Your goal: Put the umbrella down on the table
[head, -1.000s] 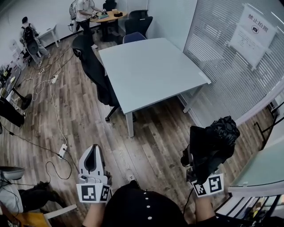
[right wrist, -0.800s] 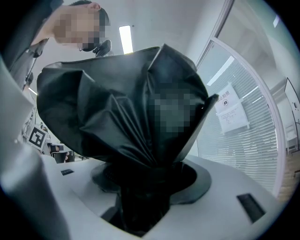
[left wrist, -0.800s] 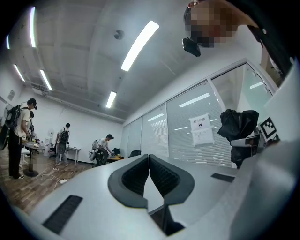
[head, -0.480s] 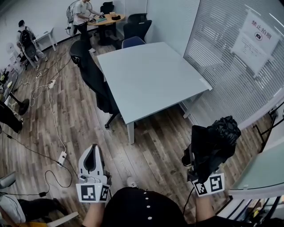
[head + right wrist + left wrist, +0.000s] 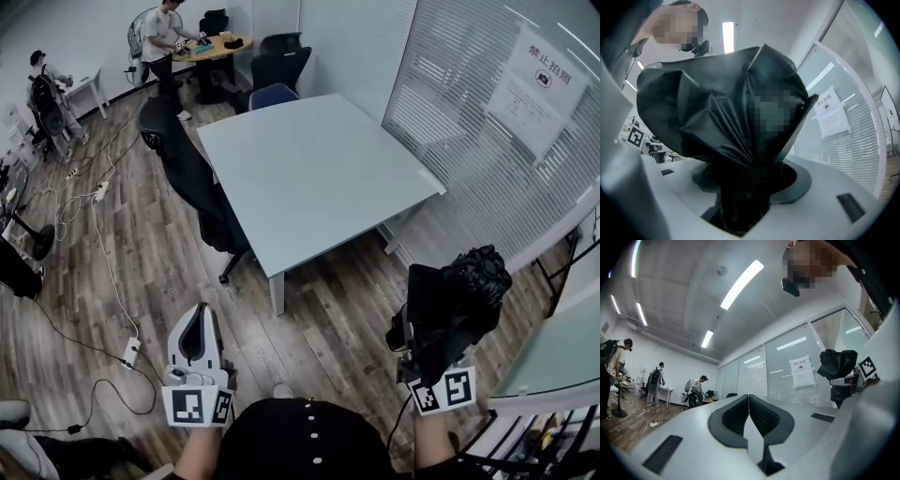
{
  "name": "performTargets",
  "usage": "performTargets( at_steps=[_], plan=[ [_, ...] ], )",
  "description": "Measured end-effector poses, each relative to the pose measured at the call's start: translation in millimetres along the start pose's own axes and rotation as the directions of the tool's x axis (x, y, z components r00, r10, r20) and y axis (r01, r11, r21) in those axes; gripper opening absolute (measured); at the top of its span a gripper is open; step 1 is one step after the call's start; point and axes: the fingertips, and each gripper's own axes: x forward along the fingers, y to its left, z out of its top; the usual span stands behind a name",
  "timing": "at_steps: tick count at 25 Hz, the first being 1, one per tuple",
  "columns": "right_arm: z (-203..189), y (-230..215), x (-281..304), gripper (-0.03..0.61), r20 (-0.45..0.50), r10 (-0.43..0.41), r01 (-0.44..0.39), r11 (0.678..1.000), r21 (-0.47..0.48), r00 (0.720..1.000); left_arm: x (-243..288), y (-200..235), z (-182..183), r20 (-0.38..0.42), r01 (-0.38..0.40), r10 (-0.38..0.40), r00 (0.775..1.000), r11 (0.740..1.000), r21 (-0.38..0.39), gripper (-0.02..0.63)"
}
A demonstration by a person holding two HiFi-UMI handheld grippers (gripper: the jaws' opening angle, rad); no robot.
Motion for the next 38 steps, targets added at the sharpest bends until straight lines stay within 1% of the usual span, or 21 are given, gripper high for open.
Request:
performTargets(
  at_steps=[4,10,16,21,25,29,33,38],
  plan=[
    [-3.0,1.8,6.5,0.264,0.004,-0.024,0.024,1.0,-0.005,1.0,8.6,12.8,-1.1,0.006,0.002,-0.002,1.0,1.0,-0.004,0.017],
    [-3.3,8.8,9.7,0.264,-0.004,-0.037,0.037,0.999,-0.02,0.999,12.1,12.0,-8.1,-0.01,0.057,-0.057,0.998,0.998,-0.008,0.017],
    [-5.1,0.0,6.4,0.264,-0.027,-0.066,0.065,0.997,-0.041,0.997,19.1,10.4,-24.6,-0.051,0.057,-0.059,0.997,0.998,-0.028,0.017],
    [-8.3,-2.6,13.4,0.264,-0.028,-0.06,0.06,0.998,-0.018,0.998,26.7,8.0,-27.8,-0.056,0.061,-0.062,0.997,0.998,-0.02,0.017],
    [-14.3,-13.3,31.9,0.263,-0.025,-0.051,0.051,0.999,-0.003,0.998,39.8,9.0,-32.1,-0.064,0.047,-0.047,0.997,0.999,-0.015,0.017],
    [-19.2,-27.3,44.6,0.264,-0.026,-0.046,0.046,0.999,-0.014,0.999,55.1,6.3,-33.4,-0.064,0.037,-0.037,0.997,0.999,-0.001,0.017],
    [-23.3,-39.5,63.1,0.264,-0.017,-0.038,0.039,0.999,0.002,0.999,75.8,2.5,-35.6,-0.064,0.036,-0.035,0.997,0.999,0.013,0.017],
    [-27.5,-67.1,90.2,0.263,-0.014,-0.034,0.034,0.999,0.011,0.999,109.6,-7.7,-42.9,-0.062,0.027,-0.027,0.998,1.0,0.012,0.017]
  ],
)
